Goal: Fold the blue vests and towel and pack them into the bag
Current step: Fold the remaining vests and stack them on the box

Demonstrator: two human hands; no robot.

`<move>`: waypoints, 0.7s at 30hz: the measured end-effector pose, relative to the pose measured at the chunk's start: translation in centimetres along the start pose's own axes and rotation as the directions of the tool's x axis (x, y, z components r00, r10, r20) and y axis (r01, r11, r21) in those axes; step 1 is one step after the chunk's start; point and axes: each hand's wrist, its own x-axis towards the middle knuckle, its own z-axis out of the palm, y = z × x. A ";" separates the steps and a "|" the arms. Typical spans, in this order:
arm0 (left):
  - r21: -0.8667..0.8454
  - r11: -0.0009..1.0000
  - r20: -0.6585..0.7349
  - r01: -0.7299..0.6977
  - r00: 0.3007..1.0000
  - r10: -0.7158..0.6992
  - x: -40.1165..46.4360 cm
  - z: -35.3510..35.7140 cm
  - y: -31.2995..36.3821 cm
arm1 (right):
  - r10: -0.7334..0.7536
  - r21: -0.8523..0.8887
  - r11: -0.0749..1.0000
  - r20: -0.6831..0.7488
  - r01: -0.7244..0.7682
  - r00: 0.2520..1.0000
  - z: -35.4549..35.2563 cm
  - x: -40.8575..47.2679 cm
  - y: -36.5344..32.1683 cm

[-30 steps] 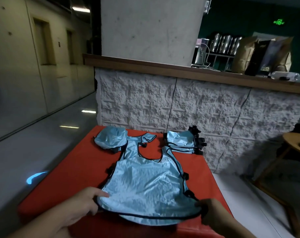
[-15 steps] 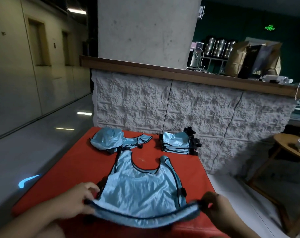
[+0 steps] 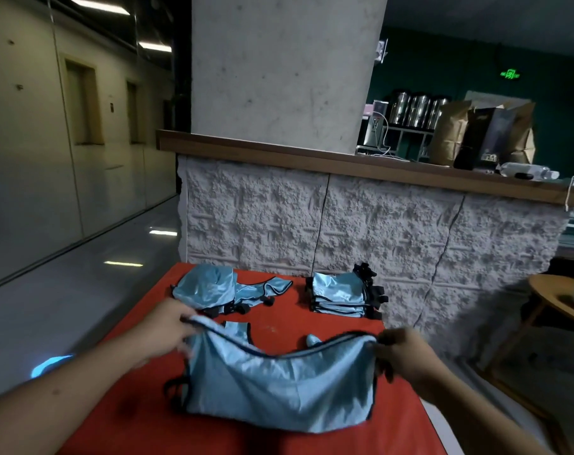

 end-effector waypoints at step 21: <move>0.013 0.997 -0.226 -0.075 0.971 0.076 15.9 -6.2 9.9 | 0.106 0.476 0.878 -0.089 -0.051 0.990 -5.6 14.9 -9.7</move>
